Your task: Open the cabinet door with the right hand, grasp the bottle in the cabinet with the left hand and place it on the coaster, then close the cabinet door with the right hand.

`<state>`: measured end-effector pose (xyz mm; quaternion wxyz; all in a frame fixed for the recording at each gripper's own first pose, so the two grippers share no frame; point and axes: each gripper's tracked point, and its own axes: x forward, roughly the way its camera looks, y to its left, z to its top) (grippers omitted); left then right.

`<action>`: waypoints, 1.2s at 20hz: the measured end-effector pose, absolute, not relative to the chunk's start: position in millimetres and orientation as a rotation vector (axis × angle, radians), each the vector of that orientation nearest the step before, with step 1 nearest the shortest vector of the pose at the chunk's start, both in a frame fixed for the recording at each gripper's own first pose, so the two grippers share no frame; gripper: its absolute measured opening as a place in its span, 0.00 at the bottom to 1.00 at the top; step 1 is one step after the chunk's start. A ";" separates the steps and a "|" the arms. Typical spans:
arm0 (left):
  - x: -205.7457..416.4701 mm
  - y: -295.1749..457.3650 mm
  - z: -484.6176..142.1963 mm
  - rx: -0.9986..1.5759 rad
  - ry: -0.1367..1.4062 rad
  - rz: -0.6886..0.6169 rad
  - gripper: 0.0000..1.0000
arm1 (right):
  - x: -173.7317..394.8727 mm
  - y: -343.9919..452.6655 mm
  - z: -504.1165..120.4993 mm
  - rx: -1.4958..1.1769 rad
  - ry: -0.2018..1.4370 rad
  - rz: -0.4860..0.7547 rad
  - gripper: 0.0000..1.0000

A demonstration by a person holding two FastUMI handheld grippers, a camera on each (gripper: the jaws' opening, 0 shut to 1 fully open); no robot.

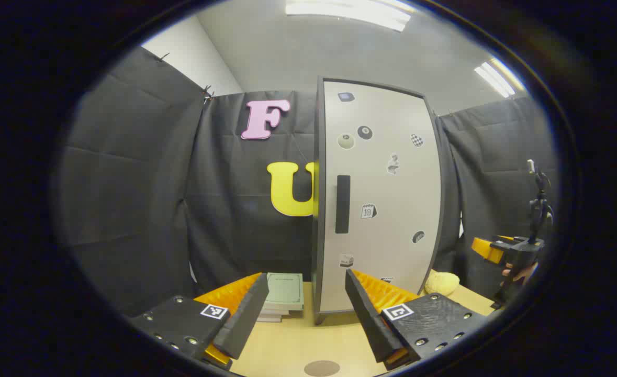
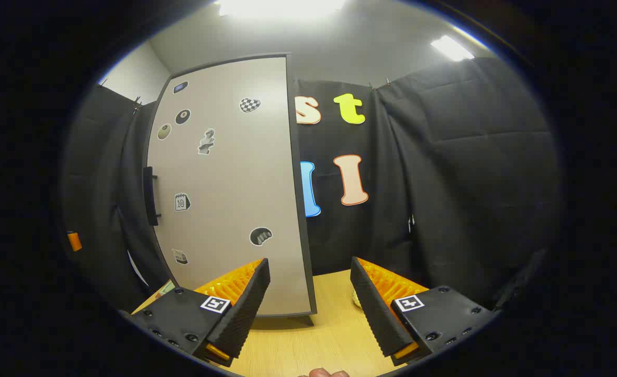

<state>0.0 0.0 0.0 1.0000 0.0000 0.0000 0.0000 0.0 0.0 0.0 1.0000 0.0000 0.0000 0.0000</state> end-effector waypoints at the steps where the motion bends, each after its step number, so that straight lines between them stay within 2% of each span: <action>1: -1.6 0.4 0.2 0.006 0.002 0.002 0.87 | 0.5 0.7 0.1 -0.002 0.003 0.004 0.98; 3: -2.8 -0.2 1.4 0.015 0.000 0.005 0.87 | -5.0 4.2 0.8 0.003 0.002 0.012 0.98; 4: -4.6 0.0 1.0 0.017 -0.001 0.006 0.91 | -7.5 6.2 2.2 0.008 0.001 0.016 0.98; 5: -6.6 0.9 1.3 0.018 -0.003 0.007 0.87 | -9.5 7.1 3.4 0.013 -0.002 0.018 0.98; 7: -7.5 1.3 -0.9 0.017 0.003 0.007 0.91 | -11.8 10.7 4.0 0.022 -0.007 0.030 0.98; 9: -9.9 5.2 -1.2 0.024 -0.001 0.015 0.91 | -11.6 14.4 6.2 0.014 -0.006 0.038 0.98; 10: -12.3 8.8 -2.2 0.025 -0.005 0.023 0.87 | -13.3 16.3 8.2 0.006 -0.009 0.045 0.98; 14: -20.6 12.4 -4.5 0.009 -0.023 0.020 0.87 | -18.7 15.5 20.1 -0.057 -0.033 0.050 0.98; 15: -21.2 12.9 -5.4 0.006 -0.022 0.018 0.91 | -20.5 16.2 21.1 -0.053 -0.031 0.052 0.98; 16: -22.3 13.2 -6.6 0.004 -0.024 0.016 0.87 | -23.1 18.6 22.3 -0.044 -0.031 0.056 0.98; 17: -22.5 12.8 -6.9 0.003 -0.027 0.012 0.87 | -24.7 21.5 23.9 -0.035 -0.032 0.059 0.93; 19: -24.1 10.3 -10.7 0.000 -0.025 0.002 0.87 | -27.9 27.6 27.6 -0.029 -0.031 0.066 0.93; 20: -24.5 8.4 -14.0 -0.001 -0.023 -0.004 0.91 | -29.8 30.4 26.6 -0.029 -0.030 0.071 0.98; 23: -28.3 6.8 -22.5 0.013 -0.012 -0.008 0.91 | -31.2 42.5 29.1 -0.020 -0.020 0.083 0.98; 24: -28.7 7.0 -25.8 0.018 -0.010 -0.005 0.87 | -31.2 45.6 30.6 -0.018 -0.016 0.084 0.98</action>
